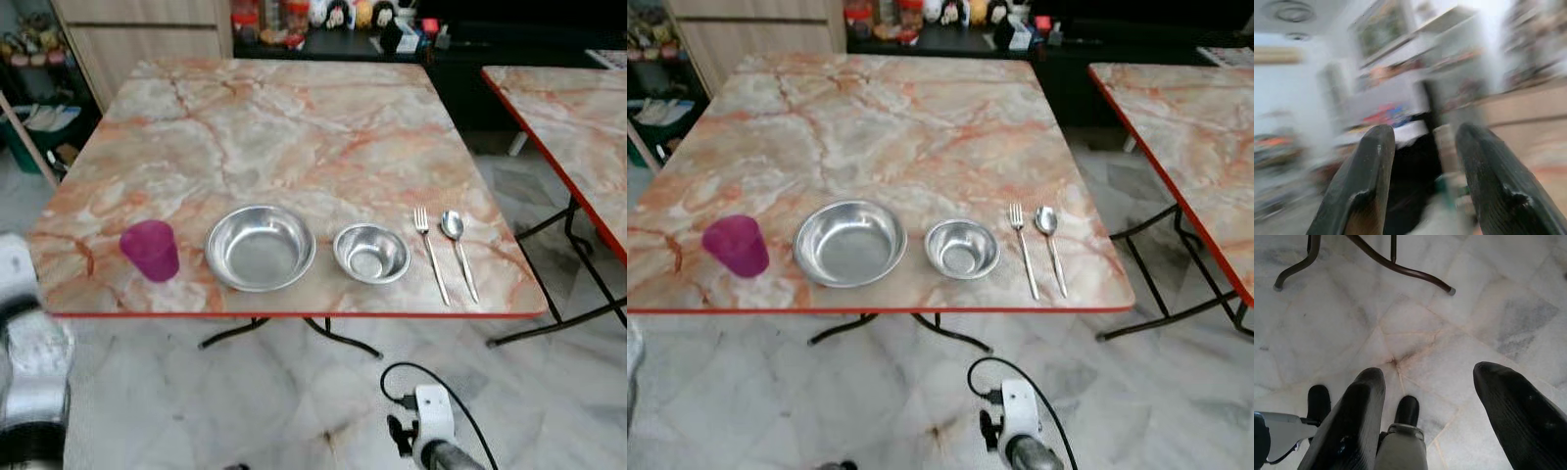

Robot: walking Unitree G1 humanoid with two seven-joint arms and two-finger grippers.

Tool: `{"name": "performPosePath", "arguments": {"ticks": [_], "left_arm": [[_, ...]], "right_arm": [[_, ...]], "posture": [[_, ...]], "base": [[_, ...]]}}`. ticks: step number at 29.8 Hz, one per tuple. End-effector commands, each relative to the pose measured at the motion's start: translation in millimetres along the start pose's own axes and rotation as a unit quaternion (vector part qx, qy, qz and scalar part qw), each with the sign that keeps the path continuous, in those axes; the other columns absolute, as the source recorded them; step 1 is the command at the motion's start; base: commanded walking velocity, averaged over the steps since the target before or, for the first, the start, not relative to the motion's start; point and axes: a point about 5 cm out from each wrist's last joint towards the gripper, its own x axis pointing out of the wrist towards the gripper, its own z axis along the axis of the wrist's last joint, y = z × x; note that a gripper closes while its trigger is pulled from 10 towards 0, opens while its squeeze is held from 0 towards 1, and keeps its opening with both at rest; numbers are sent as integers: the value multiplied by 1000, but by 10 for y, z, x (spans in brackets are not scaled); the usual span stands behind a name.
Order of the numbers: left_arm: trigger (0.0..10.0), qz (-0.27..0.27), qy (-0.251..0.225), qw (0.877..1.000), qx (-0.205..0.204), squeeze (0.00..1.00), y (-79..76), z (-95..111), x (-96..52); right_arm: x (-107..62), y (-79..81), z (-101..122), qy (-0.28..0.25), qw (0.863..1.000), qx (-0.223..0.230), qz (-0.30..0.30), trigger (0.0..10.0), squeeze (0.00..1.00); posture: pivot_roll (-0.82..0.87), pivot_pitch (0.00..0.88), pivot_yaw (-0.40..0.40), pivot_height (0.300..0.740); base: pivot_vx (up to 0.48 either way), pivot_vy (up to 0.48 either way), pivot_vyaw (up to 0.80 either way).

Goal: Setting the table

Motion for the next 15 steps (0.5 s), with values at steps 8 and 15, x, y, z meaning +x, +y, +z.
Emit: {"name": "performPosePath", "arguments": {"ticks": [8, 15], "left_arm": [[10000, -219, 100, 929, -280, 0, -704, 290, -315], [10000, -298, 124, 882, -343, 0, -659, 327, -507]], "right_arm": [[-12, -15, -50, 7, 1000, 6, -4, 10000, 0], [-25, -18, -101, 13, 1000, 5, -3, 10000, 0]], "posture": [[136, 147, -48, 740], [145, 154, -47, 740]], "base": [[0, 0, 0], [0, 0, 0]]}}
